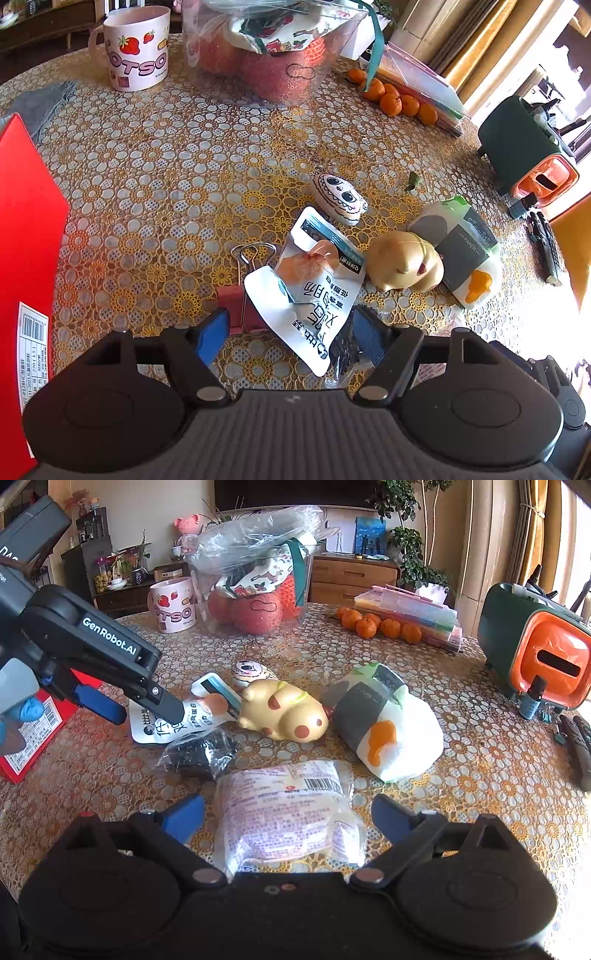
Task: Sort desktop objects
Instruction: 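Grasp the white sachet with the left tool while the right tool grasps the clear bag of white food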
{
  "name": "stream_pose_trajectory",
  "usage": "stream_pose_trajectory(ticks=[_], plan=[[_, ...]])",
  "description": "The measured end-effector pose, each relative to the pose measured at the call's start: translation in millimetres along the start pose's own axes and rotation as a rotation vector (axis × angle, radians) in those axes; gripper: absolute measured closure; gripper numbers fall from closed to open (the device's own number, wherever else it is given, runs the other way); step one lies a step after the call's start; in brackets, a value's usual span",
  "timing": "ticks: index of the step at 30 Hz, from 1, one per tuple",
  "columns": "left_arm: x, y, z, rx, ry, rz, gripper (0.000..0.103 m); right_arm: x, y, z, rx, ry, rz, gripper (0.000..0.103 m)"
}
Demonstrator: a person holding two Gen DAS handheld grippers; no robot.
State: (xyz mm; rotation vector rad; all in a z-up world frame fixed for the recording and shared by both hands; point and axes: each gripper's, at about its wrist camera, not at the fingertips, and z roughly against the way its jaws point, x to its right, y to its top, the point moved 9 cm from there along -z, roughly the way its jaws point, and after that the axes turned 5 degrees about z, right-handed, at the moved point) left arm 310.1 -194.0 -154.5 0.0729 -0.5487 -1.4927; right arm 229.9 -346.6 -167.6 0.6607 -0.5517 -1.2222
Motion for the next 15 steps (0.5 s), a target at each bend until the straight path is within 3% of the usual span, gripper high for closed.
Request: stream_pose_trajectory(ticks=[2, 3, 11, 15], plan=[[-0.1, 0.6, -2.3, 0.002, 0.0, 0.01, 0.034, 0.1, 0.0, -4.4, -0.003, 0.002, 0.001, 0.006], [0.3, 0.6, -2.8, 0.003, -0.001, 0.012, 0.042, 0.0, 0.0, -6.8, -0.006, 0.003, 0.0, 0.006], [4.3, -1.8, -3.3, -0.017, -0.029, 0.045, 0.052, 0.7, -3.0, -19.4, -0.023, 0.014, -0.009, 0.007], [4.8, 0.3, -7.3, -0.021, -0.032, 0.067, 0.068, 0.9, -3.0, -23.3, -0.028, 0.019, -0.013, 0.007]])
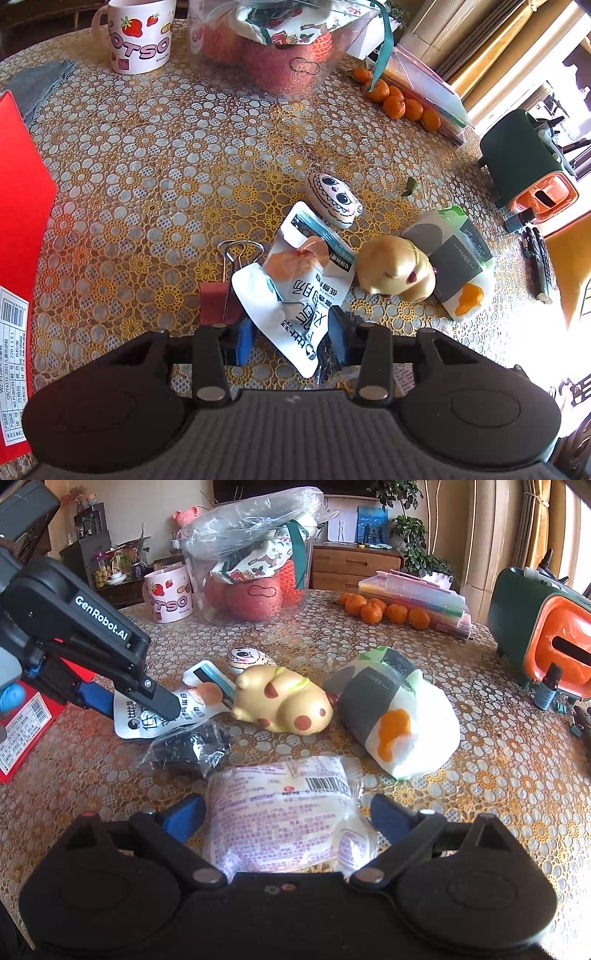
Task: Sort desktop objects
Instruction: 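Grasp the white sachet with the left tool while the right tool grasps the clear bag of white food, then carry the sachet and the clear bag with both tools over the red shoebox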
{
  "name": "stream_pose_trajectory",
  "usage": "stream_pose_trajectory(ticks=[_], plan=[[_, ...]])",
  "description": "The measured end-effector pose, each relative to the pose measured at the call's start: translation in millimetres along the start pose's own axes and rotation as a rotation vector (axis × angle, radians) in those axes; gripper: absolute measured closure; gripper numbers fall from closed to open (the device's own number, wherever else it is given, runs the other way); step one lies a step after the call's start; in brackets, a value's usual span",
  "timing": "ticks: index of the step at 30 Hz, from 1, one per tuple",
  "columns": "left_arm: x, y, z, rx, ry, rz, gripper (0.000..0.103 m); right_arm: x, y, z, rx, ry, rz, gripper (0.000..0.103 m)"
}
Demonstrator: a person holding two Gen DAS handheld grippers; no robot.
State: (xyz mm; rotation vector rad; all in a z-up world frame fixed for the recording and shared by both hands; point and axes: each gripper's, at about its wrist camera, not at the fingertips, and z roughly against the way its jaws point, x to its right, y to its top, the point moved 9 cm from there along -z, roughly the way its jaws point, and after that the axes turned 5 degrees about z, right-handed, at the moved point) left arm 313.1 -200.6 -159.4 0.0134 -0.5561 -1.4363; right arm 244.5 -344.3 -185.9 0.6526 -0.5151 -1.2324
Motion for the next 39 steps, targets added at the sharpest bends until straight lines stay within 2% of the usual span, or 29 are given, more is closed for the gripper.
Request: stream_pose_trajectory(ticks=[4, 6, 9, 10, 12, 17, 23, 34, 35, 39], plan=[[-0.5, -1.0, -1.5, 0.003, -0.001, 0.007, 0.071, -0.6, -0.2, -1.2, -0.002, 0.001, 0.0, 0.01], [-0.1, -1.3, -1.3, 0.006, 0.003, 0.001, 0.076, -0.6, -0.7, -0.7, -0.002, 0.0, -0.003, 0.012], [3.3, -2.7, 2.8, 0.017, -0.008, -0.024, 0.087, -1.5, -1.0, 1.5, -0.002, -0.006, 0.002, 0.019], [4.9, -3.1, 5.0, 0.024, -0.009, -0.036, 0.089, -2.2, -0.7, 2.9, 0.0, -0.006, 0.006, 0.026], [7.7, -3.5, 10.4, 0.042, -0.01, -0.057, 0.093, -3.5, 0.0, 5.5, 0.002, -0.026, 0.02, 0.029], [9.1, -4.3, 25.0, 0.075, -0.024, -0.093, 0.094, -6.2, 0.2, 14.9, 0.009, -0.046, 0.042, 0.034], [9.5, -8.7, 48.3, 0.111, -0.045, -0.147, 0.095, -9.3, 4.1, 33.2, 0.025, -0.061, 0.051, 0.034], [-6.2, -20.4, 96.2, 0.161, -0.07, -0.156, 0.095, -30.4, 12.0, 65.2, 0.041, -0.063, 0.092, 0.035], [-8.0, -22.4, 99.6, 0.163, -0.071, -0.158, 0.102, -32.9, 13.1, 68.1, 0.043, -0.066, 0.097, 0.035], [-18.4, -30.1, 106.4, 0.154, -0.077, -0.146, 0.103, -41.4, 17.4, 78.6, 0.051, -0.08, 0.119, 0.035]])
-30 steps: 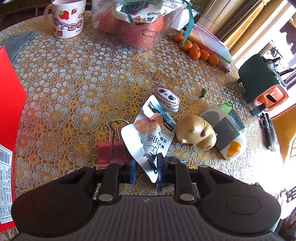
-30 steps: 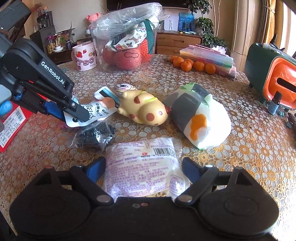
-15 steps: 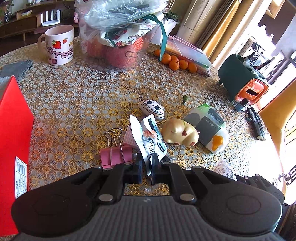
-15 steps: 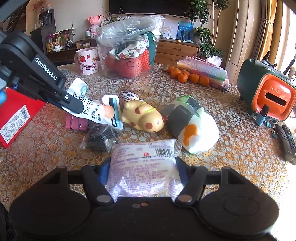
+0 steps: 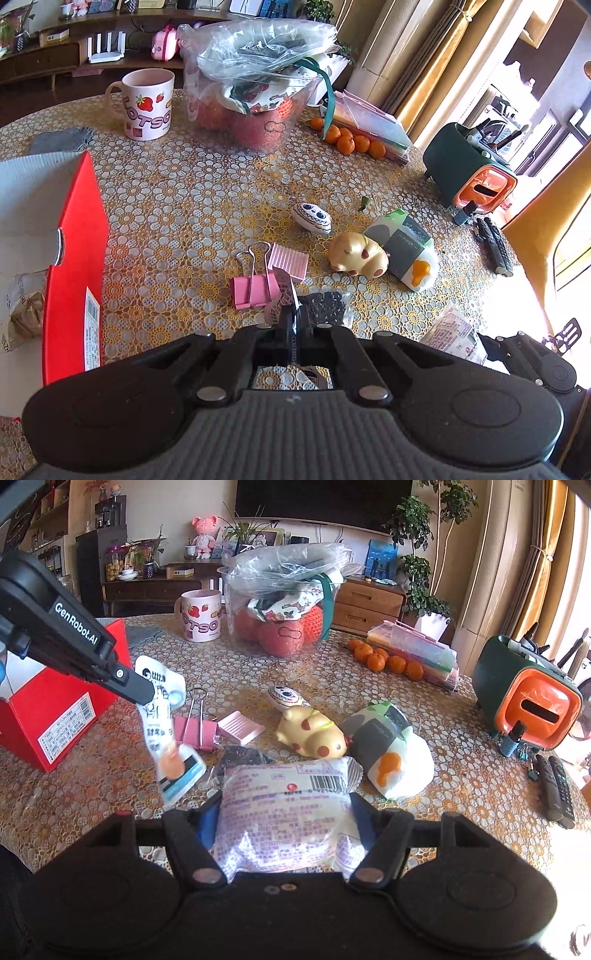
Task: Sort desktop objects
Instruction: 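Carry the sachet and the clear bag with both tools over the red shoebox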
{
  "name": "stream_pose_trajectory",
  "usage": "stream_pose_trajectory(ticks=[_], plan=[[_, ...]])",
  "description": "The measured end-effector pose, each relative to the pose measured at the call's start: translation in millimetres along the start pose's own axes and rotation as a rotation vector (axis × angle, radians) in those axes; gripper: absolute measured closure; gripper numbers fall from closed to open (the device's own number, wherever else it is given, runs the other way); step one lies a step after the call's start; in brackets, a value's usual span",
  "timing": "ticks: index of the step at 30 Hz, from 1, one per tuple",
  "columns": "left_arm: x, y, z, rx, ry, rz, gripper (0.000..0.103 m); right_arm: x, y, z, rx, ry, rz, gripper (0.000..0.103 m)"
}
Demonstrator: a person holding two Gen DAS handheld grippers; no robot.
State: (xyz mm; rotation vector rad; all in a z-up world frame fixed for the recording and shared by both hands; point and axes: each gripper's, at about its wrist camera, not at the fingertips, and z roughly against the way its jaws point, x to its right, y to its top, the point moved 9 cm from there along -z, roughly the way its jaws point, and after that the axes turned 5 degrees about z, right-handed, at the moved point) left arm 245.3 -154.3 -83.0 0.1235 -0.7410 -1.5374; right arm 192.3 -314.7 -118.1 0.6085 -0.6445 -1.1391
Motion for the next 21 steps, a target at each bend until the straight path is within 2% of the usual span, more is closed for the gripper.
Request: stream_pose_trajectory(ticks=[10, 21], plan=[[-20.0, -11.1, 32.8, 0.009, -0.03, 0.01, 0.103, -18.9, 7.7, 21.5, -0.009, -0.009, 0.038, 0.035], [-43.0, 5.3, 101.2, 0.095, -0.05, 0.001, 0.103, -60.5, 45.6, 46.9, 0.025, 0.049, 0.109, 0.035]])
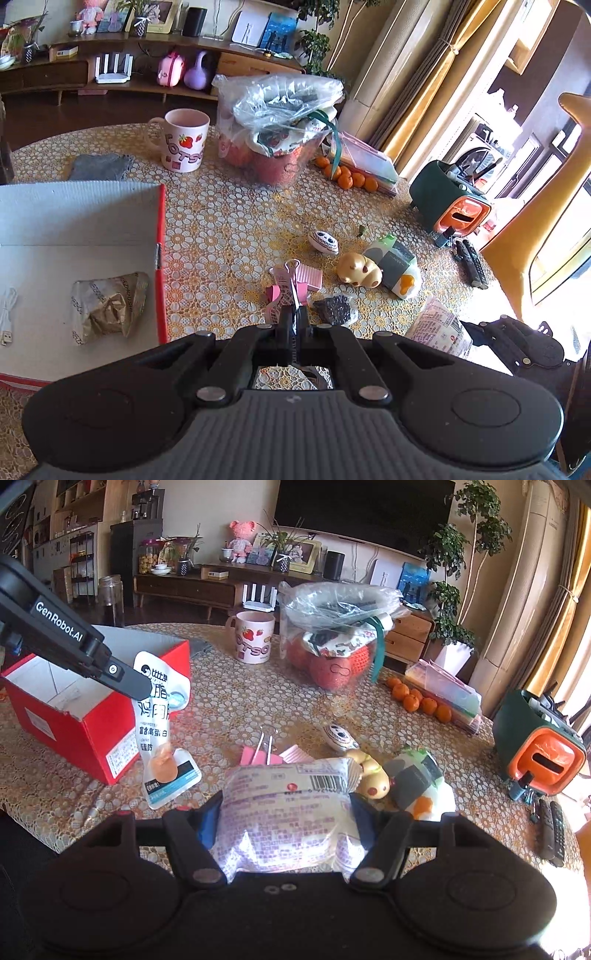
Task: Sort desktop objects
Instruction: 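Carry the sachet and the clear bag with both tools over the red shoebox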
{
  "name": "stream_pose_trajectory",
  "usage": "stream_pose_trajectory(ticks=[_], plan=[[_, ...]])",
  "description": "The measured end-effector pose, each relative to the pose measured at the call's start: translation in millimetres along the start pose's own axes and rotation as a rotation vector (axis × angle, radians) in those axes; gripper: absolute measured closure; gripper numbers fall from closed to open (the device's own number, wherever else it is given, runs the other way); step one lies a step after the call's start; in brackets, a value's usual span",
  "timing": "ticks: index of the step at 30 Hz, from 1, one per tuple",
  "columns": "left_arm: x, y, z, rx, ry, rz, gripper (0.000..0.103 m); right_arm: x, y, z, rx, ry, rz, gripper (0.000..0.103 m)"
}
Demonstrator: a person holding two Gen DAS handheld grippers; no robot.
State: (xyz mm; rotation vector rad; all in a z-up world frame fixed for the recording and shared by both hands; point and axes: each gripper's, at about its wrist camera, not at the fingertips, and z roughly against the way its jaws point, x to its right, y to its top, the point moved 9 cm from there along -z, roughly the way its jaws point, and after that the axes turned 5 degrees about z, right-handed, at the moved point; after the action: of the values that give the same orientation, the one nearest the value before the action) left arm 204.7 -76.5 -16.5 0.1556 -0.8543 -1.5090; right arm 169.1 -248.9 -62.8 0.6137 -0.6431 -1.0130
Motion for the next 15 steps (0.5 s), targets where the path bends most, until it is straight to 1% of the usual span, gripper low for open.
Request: stream_pose_trajectory(ticks=[6, 15], plan=[[-24.2, 17.0, 32.5, 0.056, 0.012, 0.004, 0.103, -28.1, 35.4, 3.3, 0.038, 0.039, 0.047, 0.035], [-81.6, 43.8, 70.9, 0.125, 0.076, 0.029, 0.103, -82.5, 85.7, -10.5, 0.072, 0.112, 0.123, 0.035]])
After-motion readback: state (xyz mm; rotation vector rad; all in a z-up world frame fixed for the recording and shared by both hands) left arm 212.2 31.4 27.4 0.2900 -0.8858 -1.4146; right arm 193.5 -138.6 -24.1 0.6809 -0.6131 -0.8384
